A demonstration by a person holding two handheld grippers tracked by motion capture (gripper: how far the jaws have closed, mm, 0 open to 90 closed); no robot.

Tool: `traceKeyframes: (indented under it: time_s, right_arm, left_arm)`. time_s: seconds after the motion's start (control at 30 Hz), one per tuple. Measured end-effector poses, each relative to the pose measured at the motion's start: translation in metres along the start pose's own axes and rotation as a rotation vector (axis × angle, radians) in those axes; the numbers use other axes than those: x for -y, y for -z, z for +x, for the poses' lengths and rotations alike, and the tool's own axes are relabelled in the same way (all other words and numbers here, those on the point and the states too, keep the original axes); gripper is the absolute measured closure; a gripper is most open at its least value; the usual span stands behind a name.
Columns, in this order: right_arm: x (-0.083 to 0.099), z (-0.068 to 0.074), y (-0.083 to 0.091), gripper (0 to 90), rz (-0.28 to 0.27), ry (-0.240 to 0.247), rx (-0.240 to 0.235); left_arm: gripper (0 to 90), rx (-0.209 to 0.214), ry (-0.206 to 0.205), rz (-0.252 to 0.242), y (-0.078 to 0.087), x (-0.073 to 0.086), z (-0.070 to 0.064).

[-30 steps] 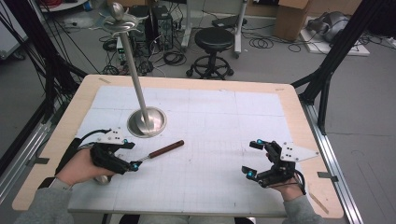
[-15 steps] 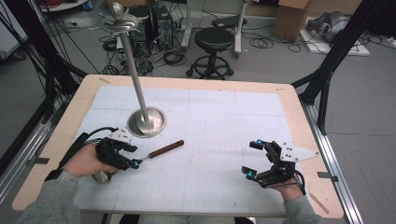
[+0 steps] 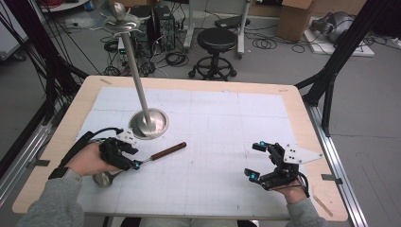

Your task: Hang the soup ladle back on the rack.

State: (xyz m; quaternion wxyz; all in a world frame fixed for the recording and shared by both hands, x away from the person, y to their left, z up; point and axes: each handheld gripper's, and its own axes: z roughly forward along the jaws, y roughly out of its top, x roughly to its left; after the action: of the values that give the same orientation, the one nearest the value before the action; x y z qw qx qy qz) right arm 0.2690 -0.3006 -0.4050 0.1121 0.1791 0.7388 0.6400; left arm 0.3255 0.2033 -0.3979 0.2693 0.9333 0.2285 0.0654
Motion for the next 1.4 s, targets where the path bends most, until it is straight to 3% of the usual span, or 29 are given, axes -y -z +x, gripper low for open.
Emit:
traceKeyframes:
  time_s: [0.17,0.3,0.4,0.43,0.47,0.57,0.63,0.67,0.7,0.8,1.07,1.2,1.33,1.4]
  right_arm:
    - [0.000,0.001,0.001,6.7,0.001,-0.009,-0.002]
    - [0.000,0.001,0.001,6.7,-0.002,-0.004,0.001]
    - [0.000,0.000,0.001,6.7,-0.001,0.000,0.000]
    - [0.000,0.001,0.001,6.7,-0.002,-0.002,0.000]
    - [0.000,0.000,0.001,6.7,-0.003,-0.002,0.000]
    - [0.000,0.001,0.001,6.7,-0.001,-0.004,0.001]
    - [0.000,0.000,0.001,6.7,-0.002,-0.006,-0.001]
    - [0.000,0.000,0.001,6.7,-0.002,-0.006,0.000]
    - [0.000,0.000,0.001,6.7,-0.004,-0.002,0.001]
    - [0.000,0.000,0.001,6.7,-0.006,-0.003,-0.001]
    - [0.000,0.000,0.001,6.7,-0.005,-0.007,-0.002]
    - [0.000,0.000,0.000,6.7,-0.005,-0.009,-0.004]
    - [0.000,-0.001,0.000,6.7,-0.003,-0.009,-0.002]
    - [0.000,-0.001,0.001,6.7,-0.009,-0.002,-0.002]
  left_arm:
    - [48.5,0.009,-0.002,0.057,-0.008,0.000,0.001]
    - [54.9,0.010,-0.007,0.070,-0.010,-0.001,0.002]
    - [59.8,0.007,-0.009,0.140,-0.012,-0.001,0.004]
    - [60.8,0.006,0.003,0.131,-0.013,-0.001,0.002]
    - [62.0,0.009,-0.016,0.145,-0.013,-0.003,0.003]
    - [63.6,0.019,-0.020,0.165,-0.013,-0.006,0.001]
    - [64.3,0.018,-0.004,0.174,-0.016,-0.008,-0.001]
    - [65.2,0.022,-0.028,0.224,-0.018,-0.010,0.001]
    - [65.8,0.022,-0.026,0.234,-0.019,-0.010,0.001]
    - [67.0,0.019,-0.018,0.234,-0.020,-0.012,0.001]
    - [71.8,0.023,-0.044,0.255,-0.022,-0.015,-0.001]
    - [75.0,0.020,-0.028,0.298,-0.024,-0.020,-0.002]
    - [82.9,0.023,-0.037,0.299,-0.024,-0.021,-0.002]
    - [83.5,0.019,-0.023,0.293,-0.023,-0.021,-0.003]
